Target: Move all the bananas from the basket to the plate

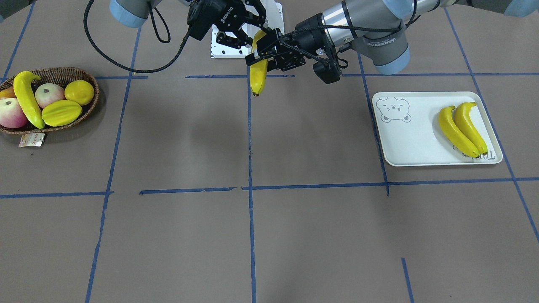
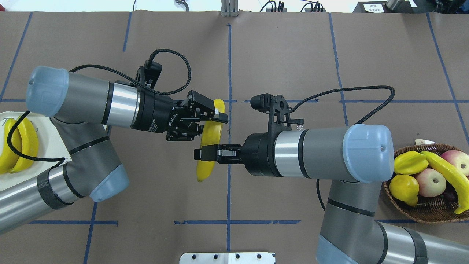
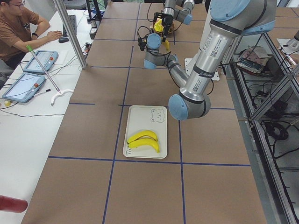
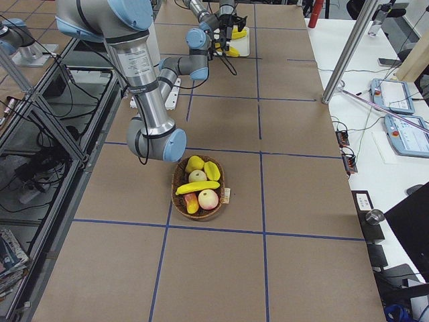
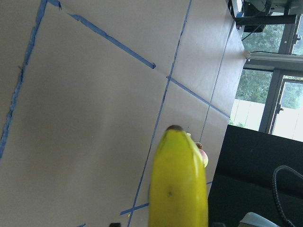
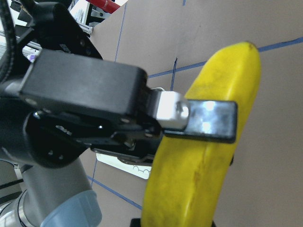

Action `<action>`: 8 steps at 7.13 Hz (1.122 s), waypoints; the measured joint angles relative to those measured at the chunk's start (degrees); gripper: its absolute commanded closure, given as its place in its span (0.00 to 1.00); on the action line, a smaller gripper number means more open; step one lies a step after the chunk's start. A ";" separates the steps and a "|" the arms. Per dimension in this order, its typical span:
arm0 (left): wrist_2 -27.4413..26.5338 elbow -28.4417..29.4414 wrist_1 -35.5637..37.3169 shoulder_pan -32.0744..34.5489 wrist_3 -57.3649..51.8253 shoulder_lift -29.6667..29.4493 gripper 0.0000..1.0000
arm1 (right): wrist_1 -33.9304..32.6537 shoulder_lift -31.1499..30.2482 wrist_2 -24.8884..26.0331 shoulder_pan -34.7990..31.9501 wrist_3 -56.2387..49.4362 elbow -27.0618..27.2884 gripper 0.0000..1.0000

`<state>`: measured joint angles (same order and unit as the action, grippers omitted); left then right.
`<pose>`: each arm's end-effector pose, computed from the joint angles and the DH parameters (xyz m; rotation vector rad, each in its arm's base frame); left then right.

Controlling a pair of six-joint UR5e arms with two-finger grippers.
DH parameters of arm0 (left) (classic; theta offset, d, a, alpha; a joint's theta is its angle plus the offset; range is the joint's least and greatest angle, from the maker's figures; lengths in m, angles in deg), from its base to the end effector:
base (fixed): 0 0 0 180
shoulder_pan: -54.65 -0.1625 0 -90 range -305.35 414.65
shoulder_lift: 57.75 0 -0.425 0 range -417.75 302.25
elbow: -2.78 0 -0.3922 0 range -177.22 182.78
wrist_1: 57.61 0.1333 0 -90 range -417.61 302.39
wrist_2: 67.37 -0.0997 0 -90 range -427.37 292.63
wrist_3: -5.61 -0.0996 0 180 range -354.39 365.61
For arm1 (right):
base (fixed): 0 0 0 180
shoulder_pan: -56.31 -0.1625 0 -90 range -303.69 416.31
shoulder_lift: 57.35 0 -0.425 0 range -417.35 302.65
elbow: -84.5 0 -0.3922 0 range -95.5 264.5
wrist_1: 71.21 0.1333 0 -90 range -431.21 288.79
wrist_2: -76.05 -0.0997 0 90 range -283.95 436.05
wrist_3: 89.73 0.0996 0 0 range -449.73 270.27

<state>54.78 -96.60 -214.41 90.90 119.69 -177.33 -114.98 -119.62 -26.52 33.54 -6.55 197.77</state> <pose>0.4113 -0.4011 0.1666 -0.1959 1.7982 -0.2318 -0.4441 -0.3075 0.1228 0.2724 -1.6720 0.0222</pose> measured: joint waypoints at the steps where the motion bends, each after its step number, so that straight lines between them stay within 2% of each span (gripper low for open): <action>1: 0.05 -0.13 0.00 0.07 0.22 0.23 1.00 | 0.00 -0.07 -0.09 -0.05 -0.05 0.10 0.01; 6: 0.08 0.03 0.37 0.64 0.03 0.95 1.00 | -0.42 -1.50 0.00 -0.36 0.64 1.53 0.00; 8: -0.26 0.76 1.22 2.63 -0.77 3.41 1.00 | -1.74 -4.95 0.06 -0.96 0.66 4.50 0.00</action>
<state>54.51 -95.84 -213.19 93.52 118.92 -173.92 -116.73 -124.57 -26.46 32.58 -5.89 202.26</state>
